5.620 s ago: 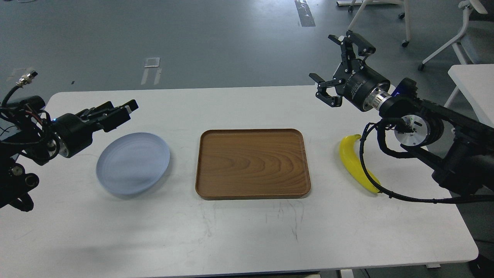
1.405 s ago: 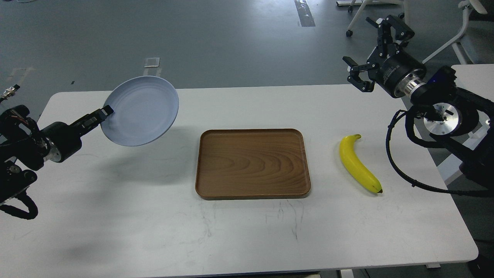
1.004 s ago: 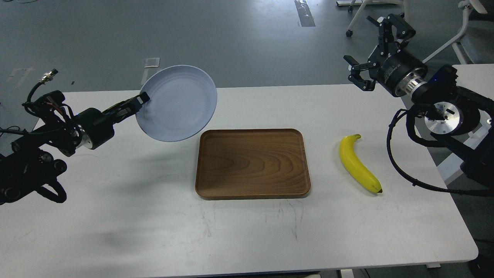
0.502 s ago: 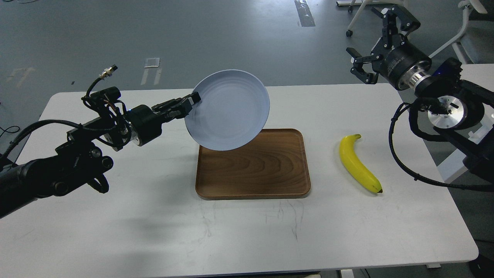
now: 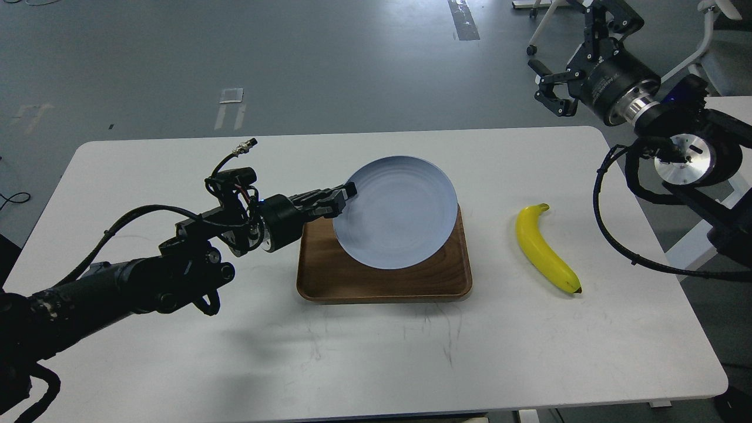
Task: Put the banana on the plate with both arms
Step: 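Lift the plate and carry it over the wooden tray, then lower the plate flat onto the tray and release it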
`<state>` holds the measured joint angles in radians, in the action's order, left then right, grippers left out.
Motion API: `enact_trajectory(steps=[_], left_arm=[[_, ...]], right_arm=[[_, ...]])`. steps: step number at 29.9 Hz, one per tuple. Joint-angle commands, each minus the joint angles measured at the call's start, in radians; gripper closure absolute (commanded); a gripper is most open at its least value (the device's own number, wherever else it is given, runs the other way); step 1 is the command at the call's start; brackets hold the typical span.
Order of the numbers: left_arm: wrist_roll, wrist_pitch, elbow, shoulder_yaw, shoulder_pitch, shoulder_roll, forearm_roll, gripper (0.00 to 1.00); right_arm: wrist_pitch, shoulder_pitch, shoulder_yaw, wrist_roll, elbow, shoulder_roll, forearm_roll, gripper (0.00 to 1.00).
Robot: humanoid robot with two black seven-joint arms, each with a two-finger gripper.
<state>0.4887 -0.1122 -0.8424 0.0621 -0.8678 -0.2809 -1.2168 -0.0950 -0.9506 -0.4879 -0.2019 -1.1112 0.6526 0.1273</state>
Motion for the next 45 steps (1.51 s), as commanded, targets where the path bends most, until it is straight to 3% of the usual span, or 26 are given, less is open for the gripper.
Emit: enact_trajectory(steps=[1, 9, 19, 25, 45], left_arm=[[0.0, -0.009, 0.0, -0.004, 0.007, 0.023, -0.006, 1.0], [0.0, -0.006, 0.103, -0.025, -0.013, 0.098, -0.007, 1.0], [0.0, -0.007, 0.134, -0.071, -0.017, 0.158, -0.007, 1.0], [0.0, -0.006, 0.259, -0.11, -0.017, 0.196, -0.001, 1.0], [0.0, 0.002, 0.263, -0.159, -0.014, 0.089, -0.007, 1.0]], right_arm=[[0.0, -0.005, 0.0, 0.001, 0.001, -0.004, 0.0, 0.0], [0.0, -0.01, 0.006, 0.002, 0.002, -0.007, -0.002, 0.0], [0.0, -0.004, 0.005, 0.001, 0.002, -0.002, 0.0, 0.0], [0.0, -0.004, 0.006, 0.001, -0.002, -0.001, 0.0, 0.0], [0.001, 0.0, 0.005, 0.001, -0.009, 0.002, 0.0, 0.0]])
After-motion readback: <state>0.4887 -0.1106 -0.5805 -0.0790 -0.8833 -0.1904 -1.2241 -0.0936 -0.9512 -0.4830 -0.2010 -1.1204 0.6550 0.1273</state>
